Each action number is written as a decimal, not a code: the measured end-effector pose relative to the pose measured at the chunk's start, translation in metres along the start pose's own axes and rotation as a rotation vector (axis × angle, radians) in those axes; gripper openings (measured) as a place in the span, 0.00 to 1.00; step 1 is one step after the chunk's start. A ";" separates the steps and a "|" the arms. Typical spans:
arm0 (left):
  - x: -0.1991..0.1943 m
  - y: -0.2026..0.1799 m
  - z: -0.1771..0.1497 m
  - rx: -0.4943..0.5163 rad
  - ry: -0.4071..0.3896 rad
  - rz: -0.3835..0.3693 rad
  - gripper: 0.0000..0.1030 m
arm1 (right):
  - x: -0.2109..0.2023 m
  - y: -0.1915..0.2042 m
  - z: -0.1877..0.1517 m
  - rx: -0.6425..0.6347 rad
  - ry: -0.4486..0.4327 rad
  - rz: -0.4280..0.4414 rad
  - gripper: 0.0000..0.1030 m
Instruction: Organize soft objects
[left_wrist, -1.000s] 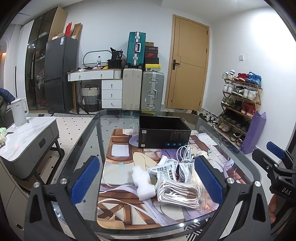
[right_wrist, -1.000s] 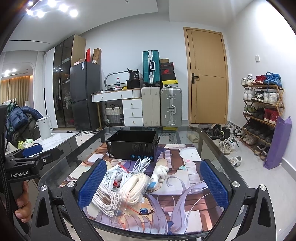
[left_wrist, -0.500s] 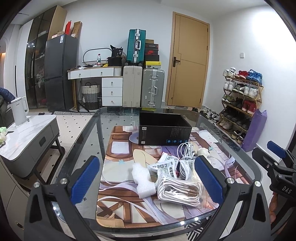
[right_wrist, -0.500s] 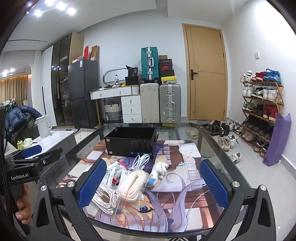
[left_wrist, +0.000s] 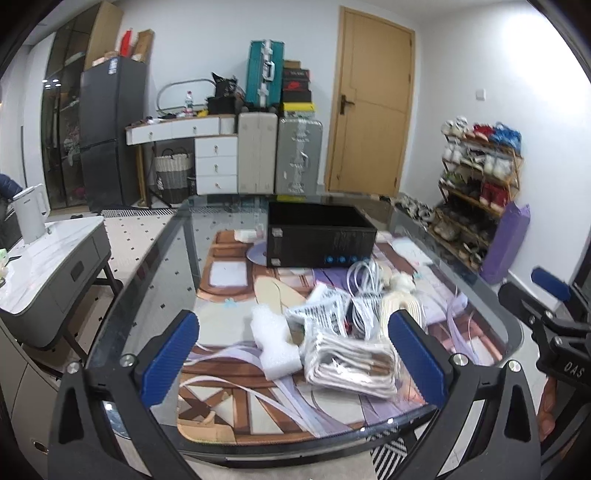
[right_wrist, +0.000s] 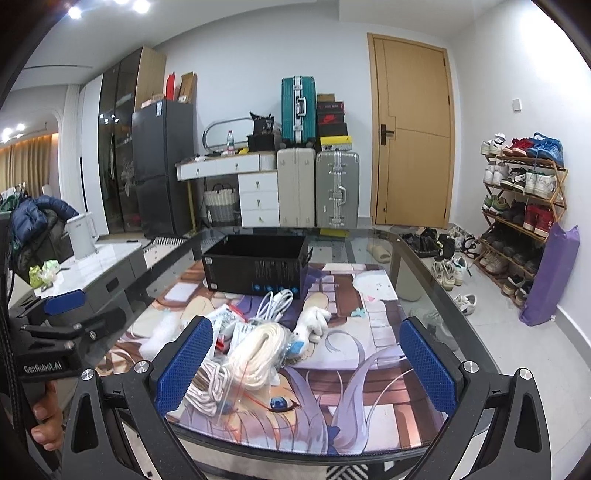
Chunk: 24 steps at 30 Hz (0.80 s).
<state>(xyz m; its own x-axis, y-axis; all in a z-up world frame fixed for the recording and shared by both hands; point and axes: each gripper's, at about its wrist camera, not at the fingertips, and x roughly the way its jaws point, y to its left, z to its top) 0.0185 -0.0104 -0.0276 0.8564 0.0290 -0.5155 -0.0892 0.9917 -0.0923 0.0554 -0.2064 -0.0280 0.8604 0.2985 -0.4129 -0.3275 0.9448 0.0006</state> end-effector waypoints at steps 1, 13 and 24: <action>0.002 -0.001 -0.002 0.007 0.015 -0.006 1.00 | 0.002 -0.001 0.000 -0.004 0.010 -0.001 1.00; 0.038 -0.006 -0.035 0.115 0.229 0.030 1.00 | 0.077 0.006 -0.003 -0.190 0.203 0.043 1.00; 0.069 0.008 -0.043 0.130 0.343 0.101 1.00 | 0.121 0.033 -0.017 -0.322 0.272 -0.006 1.00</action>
<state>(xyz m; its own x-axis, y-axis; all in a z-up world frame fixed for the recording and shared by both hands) 0.0546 -0.0059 -0.1007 0.6248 0.1061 -0.7736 -0.0805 0.9942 0.0713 0.1421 -0.1418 -0.0936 0.7423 0.2058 -0.6377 -0.4652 0.8432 -0.2694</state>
